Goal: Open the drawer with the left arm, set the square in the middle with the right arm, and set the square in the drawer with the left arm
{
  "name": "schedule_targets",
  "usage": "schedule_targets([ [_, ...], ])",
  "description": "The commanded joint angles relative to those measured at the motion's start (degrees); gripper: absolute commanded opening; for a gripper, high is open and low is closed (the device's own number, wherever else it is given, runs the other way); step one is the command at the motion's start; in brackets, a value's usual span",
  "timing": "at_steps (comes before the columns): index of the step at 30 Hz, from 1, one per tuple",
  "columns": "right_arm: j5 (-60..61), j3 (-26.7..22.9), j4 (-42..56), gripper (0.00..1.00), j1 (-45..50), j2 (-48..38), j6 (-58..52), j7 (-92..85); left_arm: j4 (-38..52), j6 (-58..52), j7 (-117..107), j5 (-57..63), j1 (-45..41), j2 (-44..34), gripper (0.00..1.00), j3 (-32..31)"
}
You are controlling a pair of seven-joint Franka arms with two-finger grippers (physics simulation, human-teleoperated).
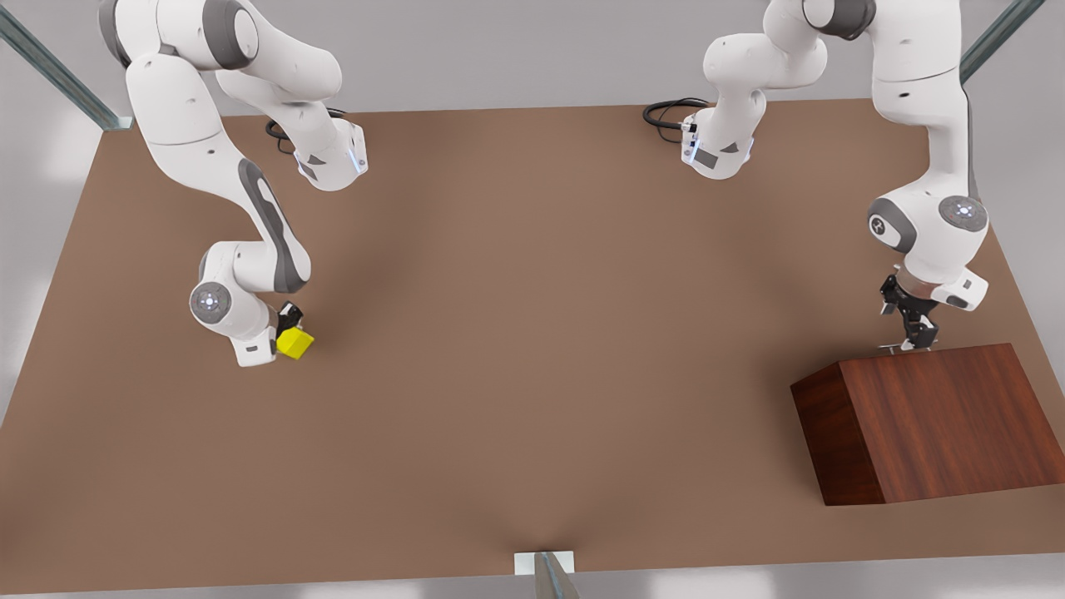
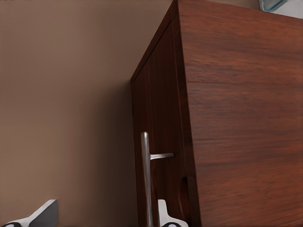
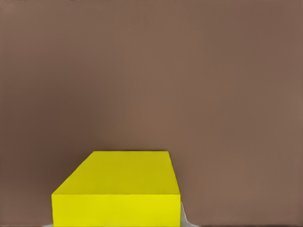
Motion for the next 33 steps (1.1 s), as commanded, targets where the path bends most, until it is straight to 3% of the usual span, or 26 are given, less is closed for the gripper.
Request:
schedule_targets([
  [1,-0.05,0.09,0.12,0.6,-0.01,-0.01,0.0,0.12,0.0,-0.09,0.0,0.03,0.0,0.05,1.0,0.0],
  [4,-0.05,0.88,0.21,0.6,0.78,-3.35,-1.32,0.74,0.0,-0.09,-0.09,-0.05,0.35,1.36,1.0,0.0],
  [6,-0.05,4.91,0.21,0.6,0.87,-6.24,-1.93,2.4,0.0,-0.09,0.0,-0.05,0.35,1.45,1.0,0.0],
  [9,0.39,8.43,5.12,0.6,11.67,-7.04,-5.54,19.7,-0.09,-0.88,-0.09,-0.14,0.27,1.19,1.0,0.0],
  [11,1.18,11.6,12.32,0.6,17.91,-3.8,-7.46,31.39,-0.17,-3.07,-0.18,-0.23,0.18,0.4,1.0,0.0],
  [17,5.67,11.43,37.47,0.61,37.34,12.99,-8.44,40.46,-0.35,-8.7,-1.05,-0.32,0.18,-2.24,1.0,0.0],
  [23,4.79,9.85,57.85,0.61,48.24,28.81,-7.56,50.47,-1.93,-8.53,-1.23,-0.32,0.18,-3.47,1.0,0.18],
  [26,5.05,9.76,60.24,0.62,48.68,32.51,-1.76,54.44,-1.93,-8.79,-0.44,-0.23,0.18,-3.65,1.0,2.11],
  [29,5.32,9.76,61.91,0.66,50.35,33.04,-1.84,55.32,-3.95,-9.14,-0.35,-0.23,0.18,-5.75,1.0,2.55],
  [30,5.32,9.76,61.91,0.96,50.88,33.21,-1.76,55.58,-4.48,-9.14,-0.35,-0.23,0.09,-6.02,1.0,2.55],
  [33,4.96,9.67,61.73,1.0,51.06,33.13,-1.76,55.58,-5.71,-9.14,-0.44,-0.23,0.09,-6.99,1.0,2.64],
])
